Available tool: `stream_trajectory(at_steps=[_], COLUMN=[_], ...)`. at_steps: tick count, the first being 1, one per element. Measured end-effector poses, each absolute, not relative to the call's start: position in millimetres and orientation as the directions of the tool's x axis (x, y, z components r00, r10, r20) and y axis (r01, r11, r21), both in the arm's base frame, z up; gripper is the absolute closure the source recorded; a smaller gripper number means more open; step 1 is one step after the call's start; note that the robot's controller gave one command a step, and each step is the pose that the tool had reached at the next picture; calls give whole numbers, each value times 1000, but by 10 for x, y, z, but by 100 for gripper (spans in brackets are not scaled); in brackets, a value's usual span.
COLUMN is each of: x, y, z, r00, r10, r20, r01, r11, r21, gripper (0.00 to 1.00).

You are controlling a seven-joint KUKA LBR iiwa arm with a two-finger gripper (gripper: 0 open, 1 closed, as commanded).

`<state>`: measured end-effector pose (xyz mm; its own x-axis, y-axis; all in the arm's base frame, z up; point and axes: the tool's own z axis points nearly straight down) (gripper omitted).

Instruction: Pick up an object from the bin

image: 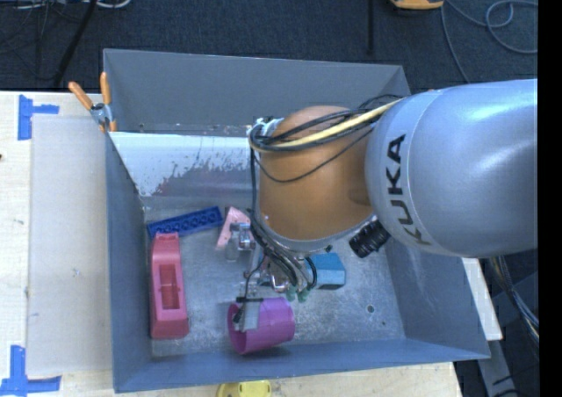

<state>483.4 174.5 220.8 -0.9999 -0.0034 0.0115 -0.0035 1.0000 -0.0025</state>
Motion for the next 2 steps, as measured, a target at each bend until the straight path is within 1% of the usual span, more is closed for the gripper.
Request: stream_trajectory(at_steps=[1,2], x=[4835,4972], y=[1741,2207], z=[2225,2181], r00=[-1000,-999], r10=[-2,-42], r20=[10,-1], r01=[-2,-42], r11=[1000,999], r21=[-2,-1], gripper=[0,0])
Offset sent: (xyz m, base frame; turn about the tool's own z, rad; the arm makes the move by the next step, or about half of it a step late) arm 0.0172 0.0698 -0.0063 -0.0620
